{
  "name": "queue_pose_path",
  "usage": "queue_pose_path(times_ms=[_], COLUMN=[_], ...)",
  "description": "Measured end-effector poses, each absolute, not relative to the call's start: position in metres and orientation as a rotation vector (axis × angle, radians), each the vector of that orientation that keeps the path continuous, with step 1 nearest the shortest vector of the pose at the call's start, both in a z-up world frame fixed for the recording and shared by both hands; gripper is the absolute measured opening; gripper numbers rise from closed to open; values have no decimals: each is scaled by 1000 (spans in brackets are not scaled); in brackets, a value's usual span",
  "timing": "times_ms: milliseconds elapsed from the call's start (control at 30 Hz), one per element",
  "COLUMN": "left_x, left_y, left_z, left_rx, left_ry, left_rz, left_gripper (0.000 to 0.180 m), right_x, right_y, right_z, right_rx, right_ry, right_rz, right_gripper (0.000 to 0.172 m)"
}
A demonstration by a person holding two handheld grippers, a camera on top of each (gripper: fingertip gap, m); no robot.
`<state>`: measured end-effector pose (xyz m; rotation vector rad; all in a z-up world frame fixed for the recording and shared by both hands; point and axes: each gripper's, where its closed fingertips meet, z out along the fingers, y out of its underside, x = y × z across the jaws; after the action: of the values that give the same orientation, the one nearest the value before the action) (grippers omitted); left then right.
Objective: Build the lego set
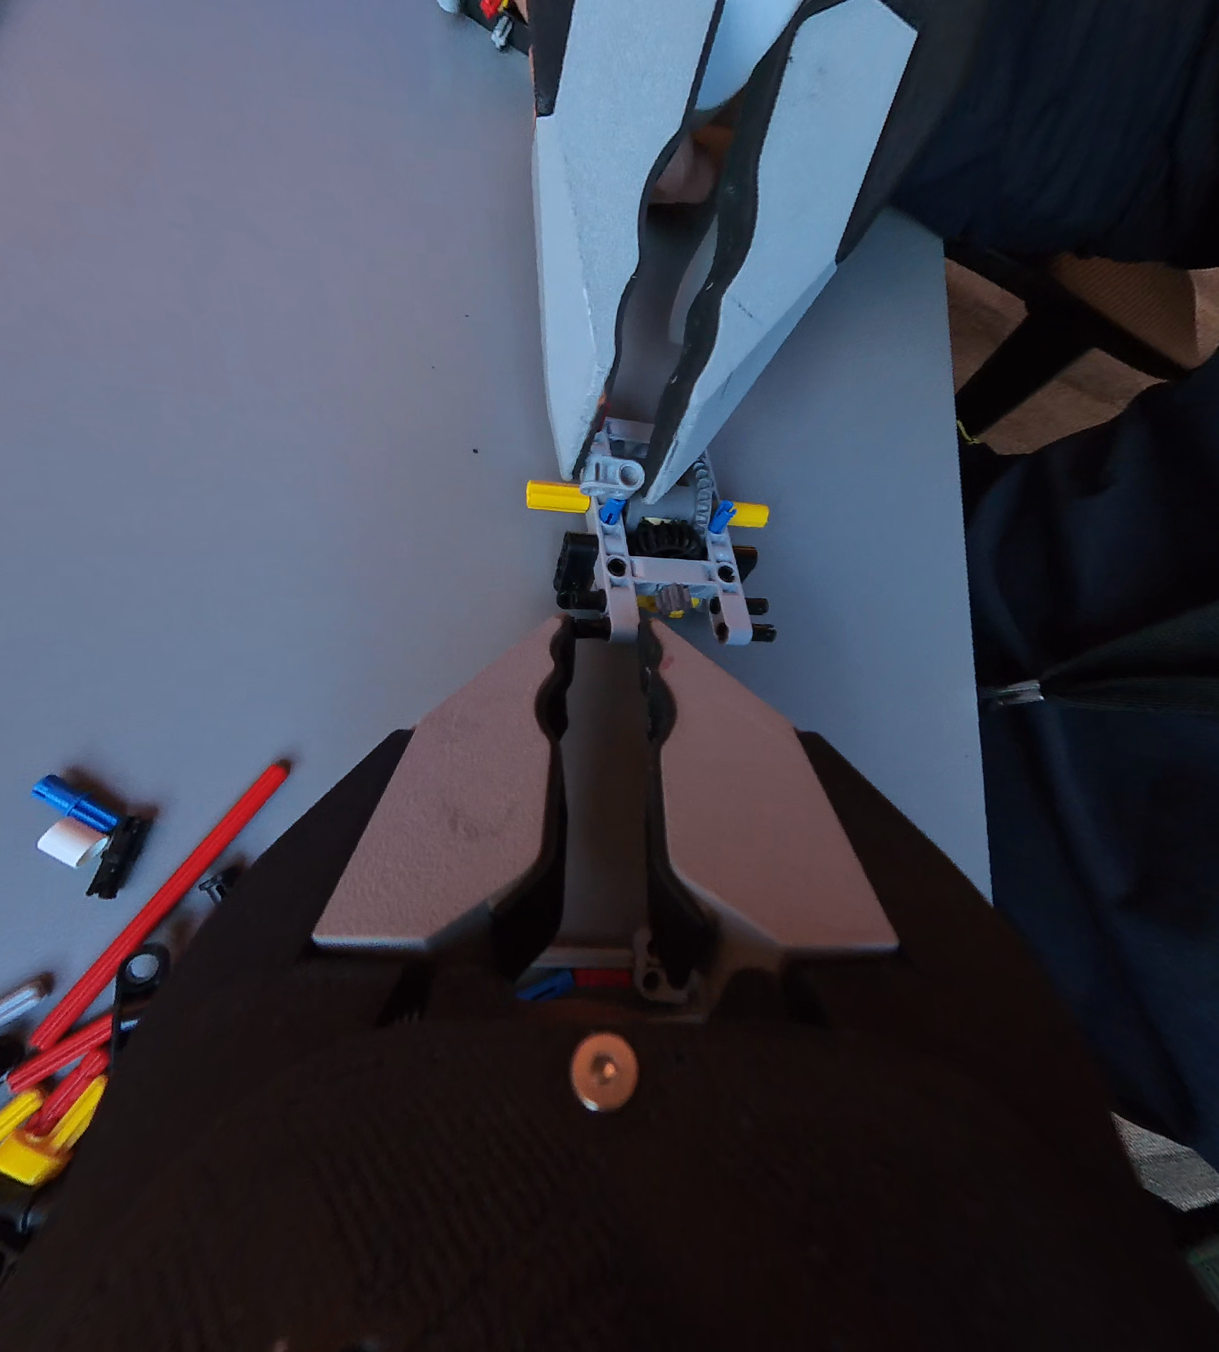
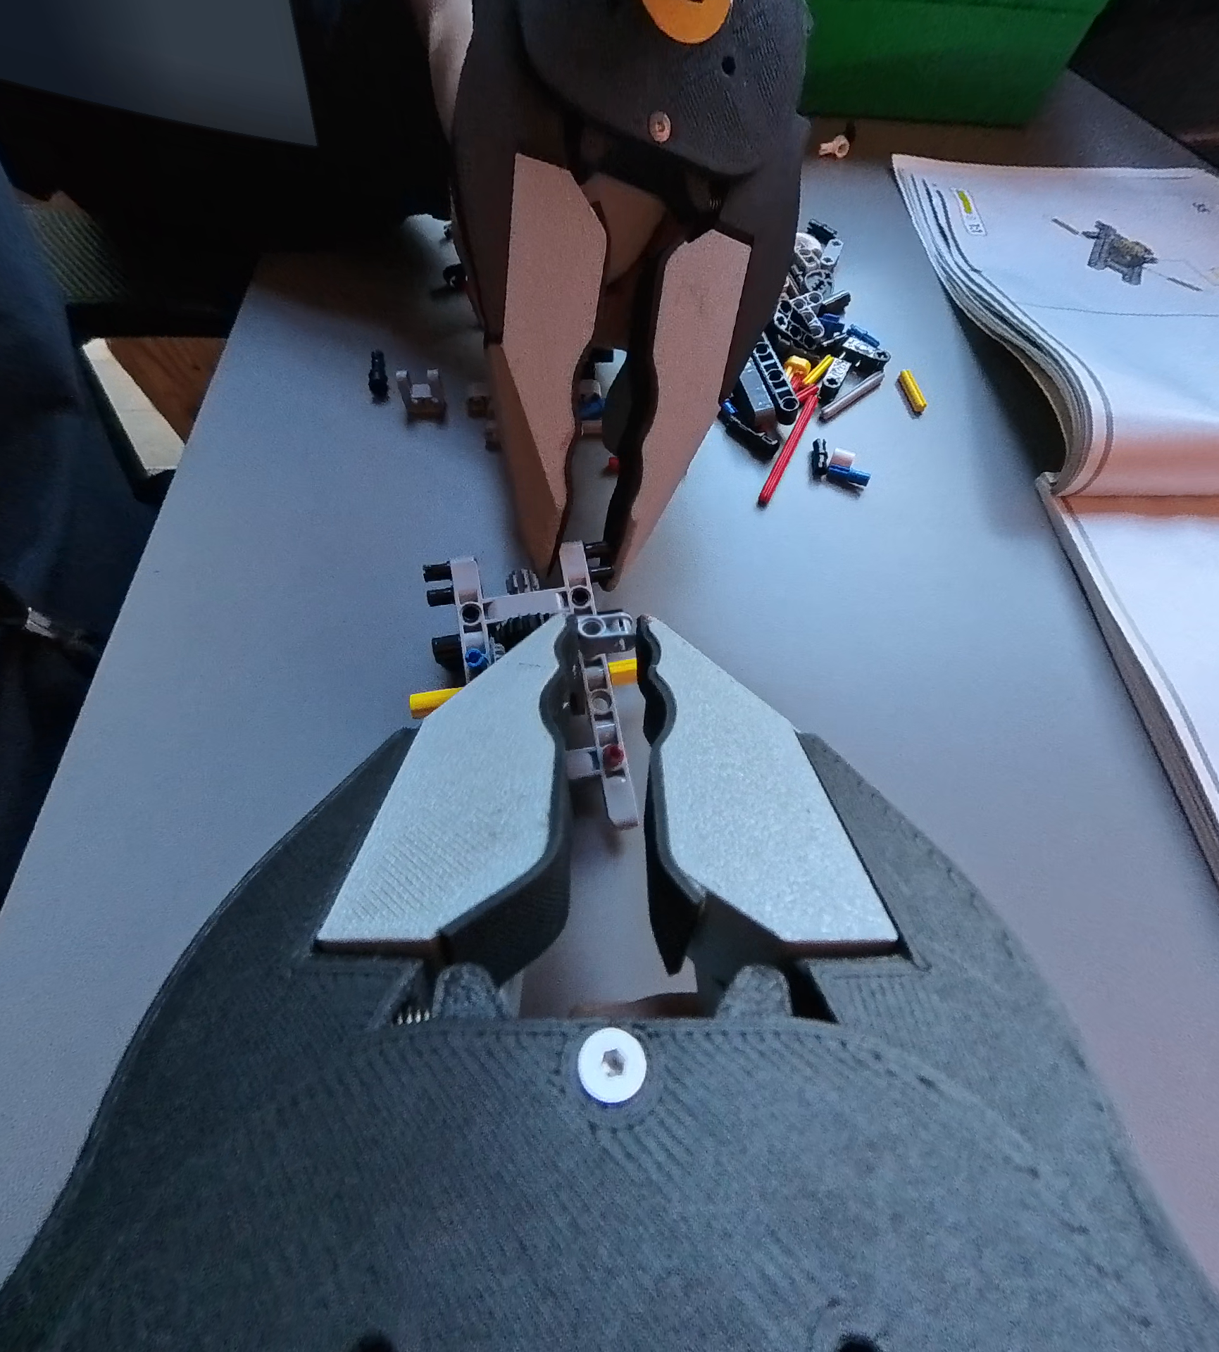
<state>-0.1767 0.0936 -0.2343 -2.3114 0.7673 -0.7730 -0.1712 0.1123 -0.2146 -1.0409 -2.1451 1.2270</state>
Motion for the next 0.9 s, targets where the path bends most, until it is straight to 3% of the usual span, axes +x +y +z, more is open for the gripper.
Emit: queue_pose_path(times_ms=[900], left_x=[-176], left_y=[96], left_z=[-235], left_rx=[-2302], left_ry=[772], left_rz=[-753], left_gripper=[14], right_x=[-168], right_y=[112], right_z=[-218], right_rx=[-935], right_ry=[-2225], right_rz=[1224], right_gripper=[12])
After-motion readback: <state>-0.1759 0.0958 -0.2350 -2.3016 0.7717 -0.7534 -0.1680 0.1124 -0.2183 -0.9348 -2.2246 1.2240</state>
